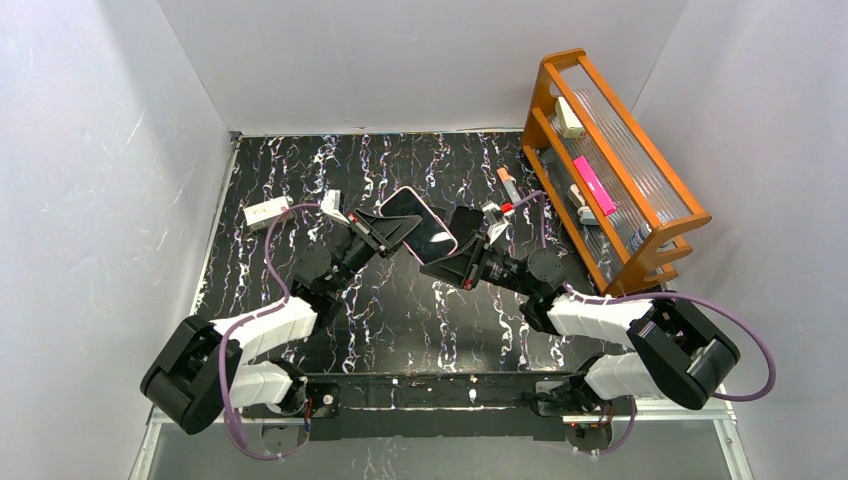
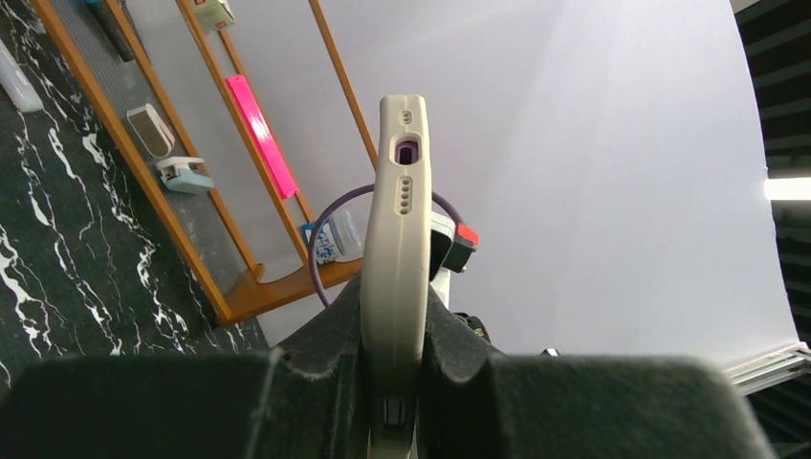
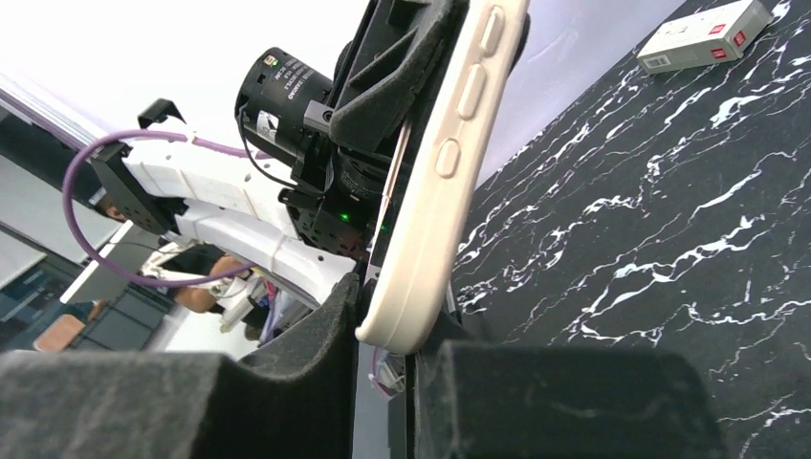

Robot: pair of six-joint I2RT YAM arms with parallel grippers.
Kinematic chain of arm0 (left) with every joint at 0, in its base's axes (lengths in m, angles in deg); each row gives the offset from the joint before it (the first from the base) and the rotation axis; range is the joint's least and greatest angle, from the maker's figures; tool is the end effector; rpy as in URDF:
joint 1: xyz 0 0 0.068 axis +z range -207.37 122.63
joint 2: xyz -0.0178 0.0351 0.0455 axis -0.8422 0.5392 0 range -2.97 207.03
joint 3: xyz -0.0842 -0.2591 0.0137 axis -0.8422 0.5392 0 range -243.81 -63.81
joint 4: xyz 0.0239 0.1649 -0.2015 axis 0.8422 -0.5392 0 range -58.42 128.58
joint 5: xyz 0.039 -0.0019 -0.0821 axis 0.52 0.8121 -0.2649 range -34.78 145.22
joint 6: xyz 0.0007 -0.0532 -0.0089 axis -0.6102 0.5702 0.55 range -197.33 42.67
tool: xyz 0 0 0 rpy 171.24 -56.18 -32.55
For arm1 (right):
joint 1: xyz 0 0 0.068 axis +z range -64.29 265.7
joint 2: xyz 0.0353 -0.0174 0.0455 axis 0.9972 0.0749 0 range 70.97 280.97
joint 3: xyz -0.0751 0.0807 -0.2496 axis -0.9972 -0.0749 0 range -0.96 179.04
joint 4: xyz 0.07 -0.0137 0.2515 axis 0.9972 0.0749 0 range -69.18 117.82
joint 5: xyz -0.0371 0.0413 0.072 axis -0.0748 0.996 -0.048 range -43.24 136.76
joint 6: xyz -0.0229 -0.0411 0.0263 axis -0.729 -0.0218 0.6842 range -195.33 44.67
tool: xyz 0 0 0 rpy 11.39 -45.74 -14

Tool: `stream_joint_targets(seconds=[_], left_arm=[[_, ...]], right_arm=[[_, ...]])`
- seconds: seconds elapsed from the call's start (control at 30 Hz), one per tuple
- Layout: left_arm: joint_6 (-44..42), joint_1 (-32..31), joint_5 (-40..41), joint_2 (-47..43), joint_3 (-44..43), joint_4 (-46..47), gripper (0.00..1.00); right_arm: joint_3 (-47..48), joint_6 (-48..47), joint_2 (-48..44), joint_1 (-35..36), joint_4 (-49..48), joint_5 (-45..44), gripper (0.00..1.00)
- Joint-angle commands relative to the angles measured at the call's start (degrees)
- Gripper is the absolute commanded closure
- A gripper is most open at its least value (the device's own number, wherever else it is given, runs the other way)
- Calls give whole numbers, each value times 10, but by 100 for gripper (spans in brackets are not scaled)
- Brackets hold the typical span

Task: Take the phone out of the phone case
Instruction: Remove the phone case from the phone.

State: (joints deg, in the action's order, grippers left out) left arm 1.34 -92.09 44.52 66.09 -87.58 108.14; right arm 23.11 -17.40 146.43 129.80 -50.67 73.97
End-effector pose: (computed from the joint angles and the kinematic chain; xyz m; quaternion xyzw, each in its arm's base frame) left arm 0.1936 -0.1421 0.2730 -0.1296 0.5304 -0.7267 0.4169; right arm 0.1702 0.1875 0.2514 -0.1243 0.5759 0.7040 0.3965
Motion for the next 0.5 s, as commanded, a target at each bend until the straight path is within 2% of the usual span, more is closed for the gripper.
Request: stream_joint_targets(seconds=[0.0,0.13,0.27,0.47], left_arm=[[40,-4,13,11,6,20,100],[73,-4,5,25,7,19,100],[74,-4,6,26,9,11,100],[67,-2,-13,36,-11,-9,100]], right_arm=[[-13,-141,2,3,-53,1,93],[-6,-215,3,3,-34,37,96],[16,-300,-12,3,43,58,96],[42,-380,-32,3,159,59,90]])
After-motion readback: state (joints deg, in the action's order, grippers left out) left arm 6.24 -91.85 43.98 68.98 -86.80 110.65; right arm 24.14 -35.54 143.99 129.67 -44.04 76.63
